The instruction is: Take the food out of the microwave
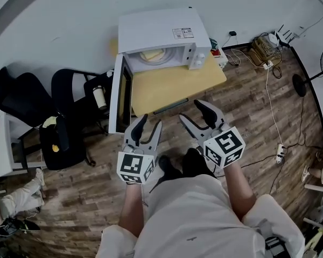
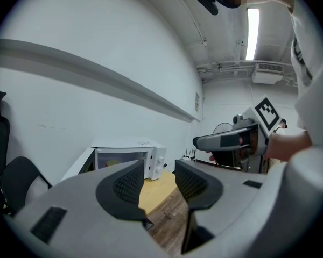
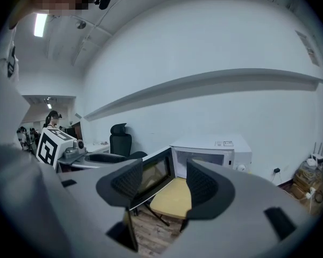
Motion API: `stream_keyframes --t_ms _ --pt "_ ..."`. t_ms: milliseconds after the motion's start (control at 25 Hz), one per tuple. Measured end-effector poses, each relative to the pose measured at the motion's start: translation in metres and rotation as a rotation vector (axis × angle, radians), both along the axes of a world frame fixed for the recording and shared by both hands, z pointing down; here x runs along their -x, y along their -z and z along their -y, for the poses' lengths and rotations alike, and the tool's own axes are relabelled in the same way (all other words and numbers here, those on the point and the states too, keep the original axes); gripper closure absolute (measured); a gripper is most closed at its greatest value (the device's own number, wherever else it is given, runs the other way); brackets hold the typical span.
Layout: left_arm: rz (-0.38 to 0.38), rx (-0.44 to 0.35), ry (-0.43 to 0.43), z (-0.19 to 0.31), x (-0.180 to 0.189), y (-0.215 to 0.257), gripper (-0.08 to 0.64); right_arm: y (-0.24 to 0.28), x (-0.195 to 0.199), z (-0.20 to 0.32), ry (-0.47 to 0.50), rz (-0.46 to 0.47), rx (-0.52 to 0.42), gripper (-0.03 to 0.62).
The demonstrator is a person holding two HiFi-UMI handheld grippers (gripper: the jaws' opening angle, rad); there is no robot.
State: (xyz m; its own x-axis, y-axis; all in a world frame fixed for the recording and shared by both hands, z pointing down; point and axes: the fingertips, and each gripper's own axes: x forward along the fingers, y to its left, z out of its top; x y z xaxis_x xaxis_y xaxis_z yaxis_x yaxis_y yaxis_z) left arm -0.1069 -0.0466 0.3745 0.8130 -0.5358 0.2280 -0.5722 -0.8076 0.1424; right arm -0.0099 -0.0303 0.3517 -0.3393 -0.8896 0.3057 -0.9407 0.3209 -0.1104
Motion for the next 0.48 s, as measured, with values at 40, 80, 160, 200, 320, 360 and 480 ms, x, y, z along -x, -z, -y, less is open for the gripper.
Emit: stream_keyframes --t_ms 40,80,160,200,320,360,480 --pt "0.002 0.004 -0.002 0.001 0.0 -0.003 0.402 -0.002 0.0 0.002 0.003 -0.009 0.004 0.354" --pt "0.004 0.007 -0.002 0.003 -0.001 -0.005 0.402 -0.004 0.0 0.005 0.005 -0.015 0.007 0.354" --pt "0.005 0.013 0.003 0.008 -0.001 -0.008 0.402 -0.008 -0.002 0.012 0.01 -0.018 0.014 0.354" --pt "0.002 0.016 0.008 0.01 -0.001 -0.009 0.402 -0.01 -0.003 0.016 0.015 -0.018 0.017 0.354" --pt "-0.001 0.019 0.032 0.019 -0.001 -0.011 0.402 -0.016 -0.005 0.029 0.039 -0.021 0.024 0.354" --pt "0.0 0.019 0.044 0.024 -0.001 -0.01 0.402 -0.017 -0.007 0.035 0.05 -0.024 0.024 0.354" --pt "0.006 0.016 0.082 0.039 -0.004 -0.008 0.402 -0.02 -0.013 0.057 0.086 -0.041 0.021 0.354"
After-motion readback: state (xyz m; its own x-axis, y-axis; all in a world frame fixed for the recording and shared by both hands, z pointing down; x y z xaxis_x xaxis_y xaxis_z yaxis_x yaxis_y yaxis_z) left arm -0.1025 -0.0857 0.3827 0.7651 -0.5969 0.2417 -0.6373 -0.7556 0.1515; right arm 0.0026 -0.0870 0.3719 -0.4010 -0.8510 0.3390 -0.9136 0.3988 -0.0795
